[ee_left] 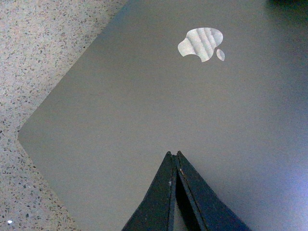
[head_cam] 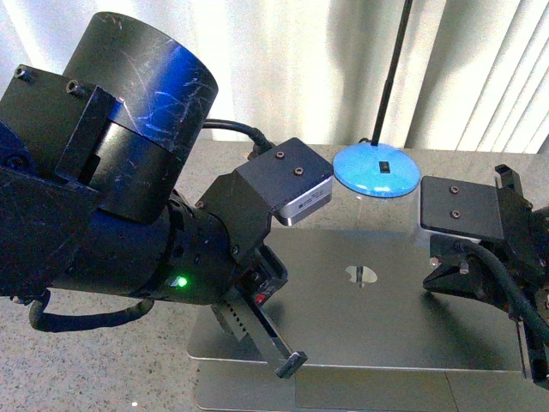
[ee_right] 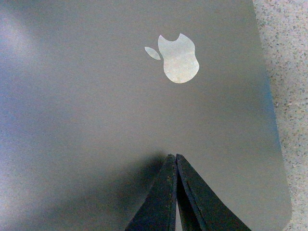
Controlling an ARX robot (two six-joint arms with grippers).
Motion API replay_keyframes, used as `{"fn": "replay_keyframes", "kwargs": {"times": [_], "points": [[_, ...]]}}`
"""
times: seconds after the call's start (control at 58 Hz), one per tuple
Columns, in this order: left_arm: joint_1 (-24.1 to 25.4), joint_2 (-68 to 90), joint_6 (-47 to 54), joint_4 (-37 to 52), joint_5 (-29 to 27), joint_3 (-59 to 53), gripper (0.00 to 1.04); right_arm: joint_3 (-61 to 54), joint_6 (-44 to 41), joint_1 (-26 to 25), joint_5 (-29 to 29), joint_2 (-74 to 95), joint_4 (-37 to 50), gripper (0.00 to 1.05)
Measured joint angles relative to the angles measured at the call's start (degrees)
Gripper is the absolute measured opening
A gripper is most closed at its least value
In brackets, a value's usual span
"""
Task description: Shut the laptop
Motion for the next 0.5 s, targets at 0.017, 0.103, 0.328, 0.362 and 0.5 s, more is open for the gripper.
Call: {"fn": "replay_keyframes", "kwargs": {"times": [0.017, 0.103, 0.328, 0.362, 0.5], "points": [[0.0, 0.0, 0.0, 0.1, 0.0, 0.0, 0.04, 0.0, 0.0, 0.0, 0.0, 0.1, 0.0, 0.03], [0.0, 0.2, -0.3, 0.7, 0.3, -0.4, 0.04, 0.0, 0.0, 0.1, 0.0, 0.3, 0.1, 0.03], [0.4, 1.0, -1.5, 2.6, 1.3, -1.4, 0.04, -0.3, 0.1, 0.6, 0.5, 0.9, 1.2, 0.03], [0.4, 1.3, -1.7, 3.0, 1.4, -1.7, 0.04, -0.4, 0.1, 0.7, 0.6, 1.0, 1.3, 0.03], [0.5, 2.7, -2.8, 5.1, 1.7, -3.1, 0.04, -0.7, 0.2, 1.2, 1.1, 1.6, 1.6, 0.03]]}}
